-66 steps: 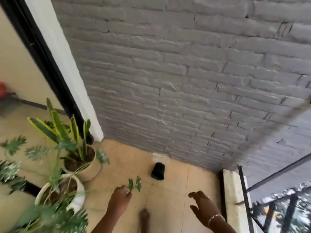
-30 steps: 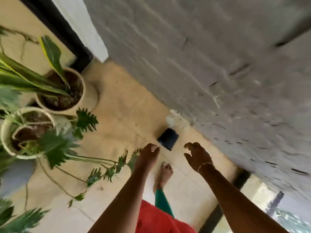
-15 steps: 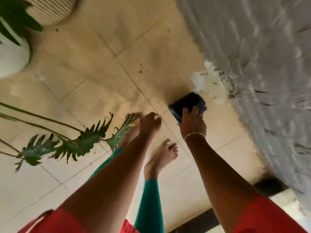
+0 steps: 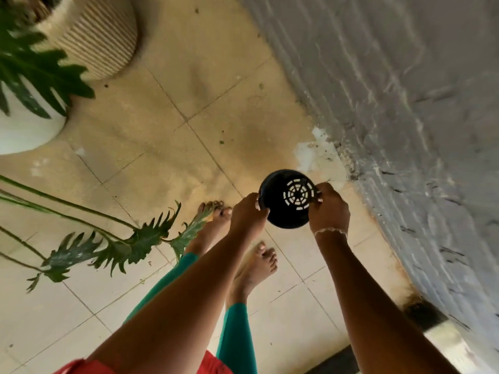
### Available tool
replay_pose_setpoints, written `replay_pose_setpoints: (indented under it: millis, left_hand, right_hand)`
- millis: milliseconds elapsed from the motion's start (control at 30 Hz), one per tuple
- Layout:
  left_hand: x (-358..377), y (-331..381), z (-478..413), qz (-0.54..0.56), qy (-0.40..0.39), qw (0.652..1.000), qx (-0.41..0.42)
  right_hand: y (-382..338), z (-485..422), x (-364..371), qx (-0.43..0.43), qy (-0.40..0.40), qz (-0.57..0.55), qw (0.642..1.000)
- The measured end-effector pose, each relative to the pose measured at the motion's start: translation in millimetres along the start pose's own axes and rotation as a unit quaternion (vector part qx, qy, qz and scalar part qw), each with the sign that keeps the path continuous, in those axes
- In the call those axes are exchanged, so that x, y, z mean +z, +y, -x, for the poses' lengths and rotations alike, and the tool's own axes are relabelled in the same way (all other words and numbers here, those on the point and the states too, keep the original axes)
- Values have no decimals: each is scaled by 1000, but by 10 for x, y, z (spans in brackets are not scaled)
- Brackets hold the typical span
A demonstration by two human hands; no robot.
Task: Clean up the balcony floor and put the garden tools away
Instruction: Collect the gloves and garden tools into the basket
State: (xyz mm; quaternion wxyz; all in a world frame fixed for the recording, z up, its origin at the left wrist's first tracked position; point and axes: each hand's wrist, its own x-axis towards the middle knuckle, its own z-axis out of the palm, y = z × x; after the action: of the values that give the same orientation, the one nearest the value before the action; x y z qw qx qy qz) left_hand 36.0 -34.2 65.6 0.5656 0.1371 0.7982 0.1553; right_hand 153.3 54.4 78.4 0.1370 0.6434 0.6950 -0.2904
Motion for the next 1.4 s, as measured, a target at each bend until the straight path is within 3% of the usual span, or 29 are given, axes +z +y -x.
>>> replay_pose_setpoints:
  millis: [200, 367, 500, 733, 967, 1100, 1400]
  left_hand:
    - [-563, 630, 1018, 138, 31, 988, 62]
    - [-1105, 1141, 2049, 123, -12, 981, 147]
    - [-1492, 1589, 2950, 118, -68, 973, 187]
    - [-1644, 2243, 3962, 81, -164, 960, 213]
    - [-1610, 2550, 4311, -63, -242, 926, 282]
    - [-1454, 2488, 4559, -152, -292, 890, 316]
    - [-1000, 1691, 5201, -317, -431, 769, 349]
  right_hand:
    - [-178, 737, -953, 78, 53, -189, 978]
    - [-344, 1613, -1876, 144, 61, -413, 897]
    - [-493, 2345, -2621, 155, 61, -522, 837]
    - [-614, 3232, -3489, 156, 155, -576, 787]
    - [-761, 3898, -3550, 241, 281, -660, 653]
    - [-842, 4347, -3348, 291, 345, -661, 599]
    - [-881, 5629, -2488, 411, 463, -642, 452]
